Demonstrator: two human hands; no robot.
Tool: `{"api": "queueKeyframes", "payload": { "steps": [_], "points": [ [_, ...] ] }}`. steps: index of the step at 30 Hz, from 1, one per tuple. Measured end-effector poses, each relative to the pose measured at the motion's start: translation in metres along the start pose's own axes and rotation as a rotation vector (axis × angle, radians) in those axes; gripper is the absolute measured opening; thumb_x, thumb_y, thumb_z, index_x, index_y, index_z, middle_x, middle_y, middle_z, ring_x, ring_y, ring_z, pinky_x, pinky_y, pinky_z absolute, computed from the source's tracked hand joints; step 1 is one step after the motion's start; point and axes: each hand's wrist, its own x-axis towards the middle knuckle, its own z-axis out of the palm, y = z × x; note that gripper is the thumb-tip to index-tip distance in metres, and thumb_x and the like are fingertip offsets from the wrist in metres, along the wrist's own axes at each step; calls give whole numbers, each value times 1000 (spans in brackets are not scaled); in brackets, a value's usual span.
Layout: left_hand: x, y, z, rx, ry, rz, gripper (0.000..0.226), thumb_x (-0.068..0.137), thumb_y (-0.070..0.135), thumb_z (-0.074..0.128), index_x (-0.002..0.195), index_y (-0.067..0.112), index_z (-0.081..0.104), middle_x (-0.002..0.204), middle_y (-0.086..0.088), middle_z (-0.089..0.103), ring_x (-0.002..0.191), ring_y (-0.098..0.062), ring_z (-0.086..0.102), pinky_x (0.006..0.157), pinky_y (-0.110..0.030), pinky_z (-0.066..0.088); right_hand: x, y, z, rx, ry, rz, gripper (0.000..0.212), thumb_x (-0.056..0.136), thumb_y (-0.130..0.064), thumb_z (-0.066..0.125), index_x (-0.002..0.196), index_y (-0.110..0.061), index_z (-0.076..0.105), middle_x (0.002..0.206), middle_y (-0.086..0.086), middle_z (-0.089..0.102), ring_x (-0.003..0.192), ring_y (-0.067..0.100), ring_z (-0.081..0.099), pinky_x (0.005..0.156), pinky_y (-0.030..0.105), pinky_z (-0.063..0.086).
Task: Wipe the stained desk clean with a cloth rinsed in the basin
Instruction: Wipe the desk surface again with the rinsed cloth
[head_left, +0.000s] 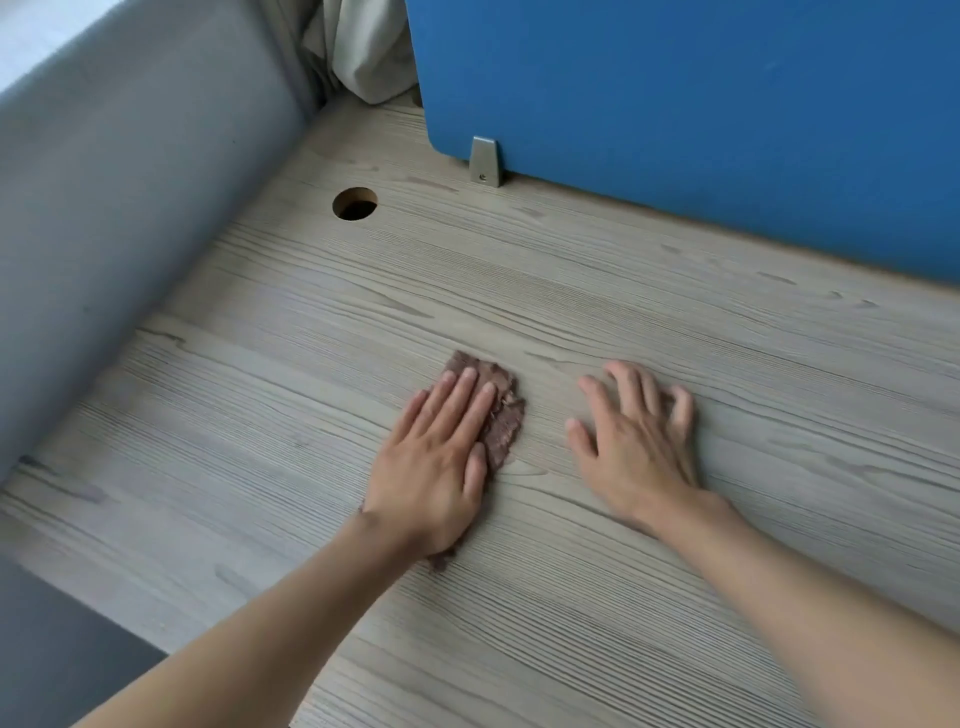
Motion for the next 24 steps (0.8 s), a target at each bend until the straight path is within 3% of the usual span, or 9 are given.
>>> {"api": "queueKeyframes", "payload": {
  "steps": [3, 6, 10, 15, 21, 24],
  "points": [
    [8, 8, -1, 5, 7, -94, 66, 97, 41, 18, 160, 24, 9, 167, 1, 3, 154, -15, -6, 125, -40, 4, 9, 11, 4, -6, 14, 27, 59, 95, -48, 23, 147, -26, 43, 157, 11, 36, 147, 27, 29, 116, 56, 16],
    [0, 29, 1, -25, -20, -29, 67, 96, 40, 22, 160, 24, 10, 167, 1, 1, 153, -16, -8, 124, -42, 2, 8, 9, 9, -6, 18, 41, 63, 95, -48, 25, 151, -24, 40, 161, 10, 31, 151, 27, 24, 119, 58, 12],
    [8, 21, 0, -23, -40, 90, 62, 100, 40, 21, 160, 28, 9, 167, 4, 3, 153, -12, -7, 124, -40, 4, 10, 11, 6, 2, 16, 33, 64, 94, -48, 25, 151, -24, 40, 161, 10, 31, 151, 26, 23, 120, 58, 12],
    [35, 14, -3, 2, -9, -72, 65, 97, 40, 17, 160, 26, 6, 167, 2, 0, 153, -14, -9, 125, -41, 3, 8, 9, 8, -8, 17, 32, 63, 94, -47, 27, 151, -23, 41, 161, 11, 32, 151, 27, 24, 119, 59, 13],
    [33, 40, 4, -40, -25, 75, 64, 98, 40, 23, 160, 26, 14, 167, 1, 6, 154, -15, -3, 124, -41, 6, 8, 9, 8, 11, 42, 27, 62, 93, -47, 31, 147, -21, 48, 158, 13, 37, 149, 29, 28, 118, 61, 16],
    [50, 20, 0, -25, -6, 25, 64, 98, 41, 20, 160, 27, 12, 167, 3, 6, 154, -12, -3, 124, -39, 6, 9, 11, 8, 10, 53, 21, 62, 91, -47, 34, 145, -22, 49, 156, 12, 39, 148, 28, 30, 117, 60, 17]
  ]
}}
